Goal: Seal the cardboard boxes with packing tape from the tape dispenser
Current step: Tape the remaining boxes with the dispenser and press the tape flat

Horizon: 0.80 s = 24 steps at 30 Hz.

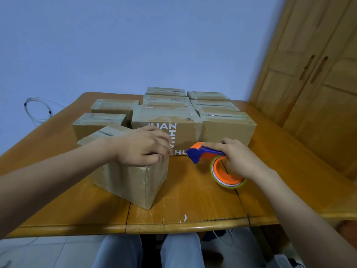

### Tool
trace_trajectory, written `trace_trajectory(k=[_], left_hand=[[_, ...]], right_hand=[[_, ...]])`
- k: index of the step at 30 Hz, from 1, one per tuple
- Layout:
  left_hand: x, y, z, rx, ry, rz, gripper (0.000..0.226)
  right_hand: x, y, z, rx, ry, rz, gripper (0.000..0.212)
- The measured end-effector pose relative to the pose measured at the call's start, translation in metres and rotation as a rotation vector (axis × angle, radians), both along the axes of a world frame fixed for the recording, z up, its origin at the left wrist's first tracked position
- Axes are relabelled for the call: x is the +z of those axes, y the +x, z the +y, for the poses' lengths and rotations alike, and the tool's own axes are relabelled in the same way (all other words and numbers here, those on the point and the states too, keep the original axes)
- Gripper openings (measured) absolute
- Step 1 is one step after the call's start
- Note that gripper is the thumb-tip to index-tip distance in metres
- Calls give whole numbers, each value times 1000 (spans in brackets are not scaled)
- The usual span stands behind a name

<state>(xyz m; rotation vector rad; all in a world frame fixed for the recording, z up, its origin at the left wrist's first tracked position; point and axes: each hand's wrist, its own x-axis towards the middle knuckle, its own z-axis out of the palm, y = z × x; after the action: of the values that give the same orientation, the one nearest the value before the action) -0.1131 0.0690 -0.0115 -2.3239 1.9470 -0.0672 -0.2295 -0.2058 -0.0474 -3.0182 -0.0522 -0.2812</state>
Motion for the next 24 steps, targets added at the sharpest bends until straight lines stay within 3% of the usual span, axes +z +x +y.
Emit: trace_trajectory(k=[6,9,14,19,24], left_hand=[[0,3,-8,52,124,265,45],[0,2,-12,120,195,299,28],[-6,7,-14,119,150,395,24],[-8,3,-10,50,-10,530,52],[4,8,5,66,-375,620,51]], right_hand=[[-13,7,3,30,95,36,86],[-21,12,6,44,111,45,83],[-23,16,9,50,160,52,83],[-13,15,6,36,193,33,82],[1,11,6,-12,238,-43,86]])
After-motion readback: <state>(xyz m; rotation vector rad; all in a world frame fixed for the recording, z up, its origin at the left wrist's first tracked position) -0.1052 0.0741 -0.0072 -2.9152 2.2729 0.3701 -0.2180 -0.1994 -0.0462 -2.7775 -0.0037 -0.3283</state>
